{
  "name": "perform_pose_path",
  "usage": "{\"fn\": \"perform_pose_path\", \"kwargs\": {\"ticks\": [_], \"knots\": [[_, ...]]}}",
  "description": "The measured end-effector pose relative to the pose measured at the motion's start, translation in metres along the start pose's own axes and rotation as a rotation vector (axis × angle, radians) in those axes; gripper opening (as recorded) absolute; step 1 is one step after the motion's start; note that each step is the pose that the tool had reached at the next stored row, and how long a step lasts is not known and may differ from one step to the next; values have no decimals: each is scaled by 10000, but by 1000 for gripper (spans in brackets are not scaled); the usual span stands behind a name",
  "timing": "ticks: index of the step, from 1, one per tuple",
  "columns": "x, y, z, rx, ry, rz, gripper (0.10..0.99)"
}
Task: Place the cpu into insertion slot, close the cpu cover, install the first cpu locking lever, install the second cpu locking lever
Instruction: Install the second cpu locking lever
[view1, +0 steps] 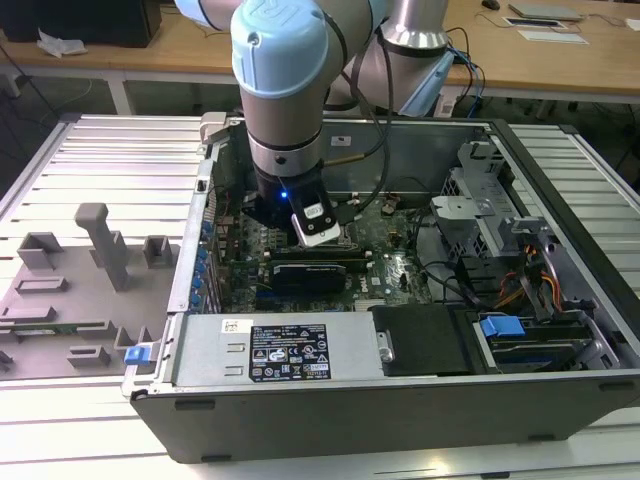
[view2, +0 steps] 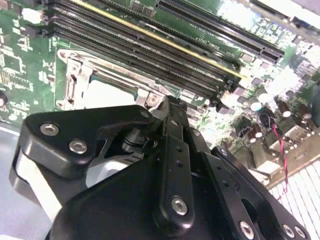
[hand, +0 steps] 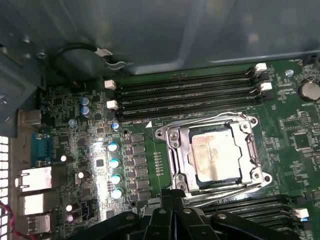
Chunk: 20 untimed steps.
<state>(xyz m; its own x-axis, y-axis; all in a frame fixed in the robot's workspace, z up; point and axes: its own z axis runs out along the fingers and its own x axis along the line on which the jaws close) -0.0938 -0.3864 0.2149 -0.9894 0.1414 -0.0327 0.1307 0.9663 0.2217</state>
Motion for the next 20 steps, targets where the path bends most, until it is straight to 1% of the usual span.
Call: {"fn": "perform_pose_path", "kwargs": {"ticks": [4,7,10,11,12,13,14,15,16,19,20], "knots": [[0,-1,1,2,-1,-1,106],[1,-6,24,1,-9,-3,106],[-4,-9,29,1,-9,-3,106],[-14,-21,27,0,-10,-3,106],[-31,-53,21,0,-10,-4,106],[-32,-51,-15,1,-10,-4,106],[-40,-36,-76,0,-7,-6,106],[-46,-31,-94,2,-4,-4,106],[-56,-29,-98,3,5,-2,106],[-139,-27,-96,14,83,17,106],[-155,-37,-96,16,93,17,106]]}}
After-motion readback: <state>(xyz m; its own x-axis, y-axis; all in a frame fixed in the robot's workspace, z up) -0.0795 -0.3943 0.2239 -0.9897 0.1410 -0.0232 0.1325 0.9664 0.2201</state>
